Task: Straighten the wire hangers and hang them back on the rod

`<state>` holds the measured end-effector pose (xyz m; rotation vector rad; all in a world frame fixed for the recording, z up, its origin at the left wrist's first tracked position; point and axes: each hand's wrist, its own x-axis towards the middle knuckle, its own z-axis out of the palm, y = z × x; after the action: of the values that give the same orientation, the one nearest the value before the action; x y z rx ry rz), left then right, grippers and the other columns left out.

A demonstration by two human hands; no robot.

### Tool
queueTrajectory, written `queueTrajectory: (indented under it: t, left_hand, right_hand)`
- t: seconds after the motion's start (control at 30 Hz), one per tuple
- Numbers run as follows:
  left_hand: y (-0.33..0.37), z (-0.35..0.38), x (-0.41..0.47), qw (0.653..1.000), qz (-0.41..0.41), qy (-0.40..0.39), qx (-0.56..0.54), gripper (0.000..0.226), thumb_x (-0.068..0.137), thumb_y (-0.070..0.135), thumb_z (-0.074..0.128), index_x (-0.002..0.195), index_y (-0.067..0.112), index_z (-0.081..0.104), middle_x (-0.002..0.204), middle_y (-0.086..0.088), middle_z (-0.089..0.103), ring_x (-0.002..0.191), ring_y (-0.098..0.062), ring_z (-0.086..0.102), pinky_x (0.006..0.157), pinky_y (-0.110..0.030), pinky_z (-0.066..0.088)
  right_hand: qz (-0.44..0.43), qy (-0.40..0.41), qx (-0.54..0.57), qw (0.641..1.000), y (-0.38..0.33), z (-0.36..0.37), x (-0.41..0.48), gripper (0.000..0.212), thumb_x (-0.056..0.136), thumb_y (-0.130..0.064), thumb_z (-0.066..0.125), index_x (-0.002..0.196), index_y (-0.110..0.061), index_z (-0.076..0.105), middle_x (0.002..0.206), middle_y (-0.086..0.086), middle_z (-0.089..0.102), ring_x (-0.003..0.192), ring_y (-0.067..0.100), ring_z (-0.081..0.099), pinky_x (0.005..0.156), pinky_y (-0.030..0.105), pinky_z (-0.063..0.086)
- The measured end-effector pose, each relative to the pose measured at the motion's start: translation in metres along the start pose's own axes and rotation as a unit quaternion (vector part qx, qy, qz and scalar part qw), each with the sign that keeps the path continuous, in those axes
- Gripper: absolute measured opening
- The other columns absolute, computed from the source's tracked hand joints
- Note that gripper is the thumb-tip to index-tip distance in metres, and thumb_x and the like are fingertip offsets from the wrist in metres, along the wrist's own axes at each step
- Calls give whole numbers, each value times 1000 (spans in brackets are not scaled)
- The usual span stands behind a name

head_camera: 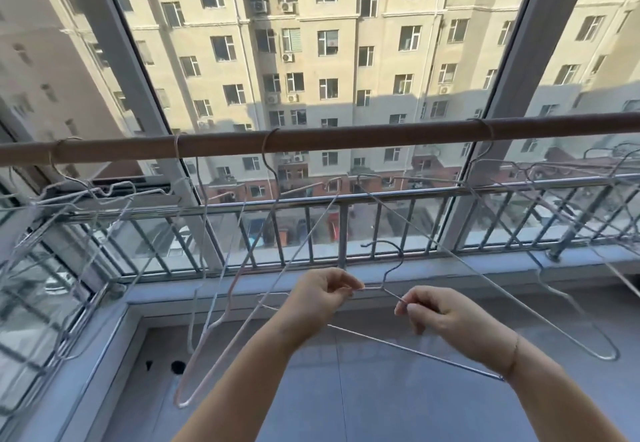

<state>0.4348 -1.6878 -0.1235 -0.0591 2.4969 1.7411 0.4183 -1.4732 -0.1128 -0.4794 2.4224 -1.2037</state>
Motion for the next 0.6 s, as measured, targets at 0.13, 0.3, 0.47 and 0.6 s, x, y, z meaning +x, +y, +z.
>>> queueTrajectory:
  t: [0.13, 0.3, 0.47, 0.6]
  left_hand:
    - [7, 14, -4, 982, 29, 177, 62, 15, 78, 24, 70, 71, 30, 57, 79, 10, 60, 76, -1, 53, 66, -9, 37]
    - [33, 44, -14, 991, -6, 52, -122, 25, 92, 28, 55, 80, 11, 69, 71, 1, 66, 69, -10, 59, 74, -23, 47]
    - [75, 57, -20, 968, 45, -2, -247, 26, 95, 21, 49, 84, 15, 72, 72, 1, 71, 71, -3, 67, 65, -10, 49]
    - [109, 52, -13, 962, 79, 5, -262, 26, 95, 11, 45, 94, 12, 71, 76, 0, 71, 74, -5, 66, 68, -11, 50]
  right_hand:
    - [6, 28, 108, 994, -7, 5, -24, 22, 92, -2, 45, 84, -9, 64, 48, -3, 49, 46, 11, 50, 62, 41, 54]
    - [-14, 94, 228, 969, -22, 9, -44, 25, 93, -1, 42, 88, -10, 65, 45, -1, 45, 46, 15, 47, 51, 29, 50]
    - [-102, 139, 263, 949, -51, -2, -52, 21, 86, -23, 51, 93, -26, 71, 46, 0, 43, 48, 14, 43, 52, 25, 49]
    - [-118, 174, 318, 925, -67, -18, -43, 25, 91, -11, 47, 87, -20, 70, 44, -4, 41, 44, 13, 40, 46, 25, 45]
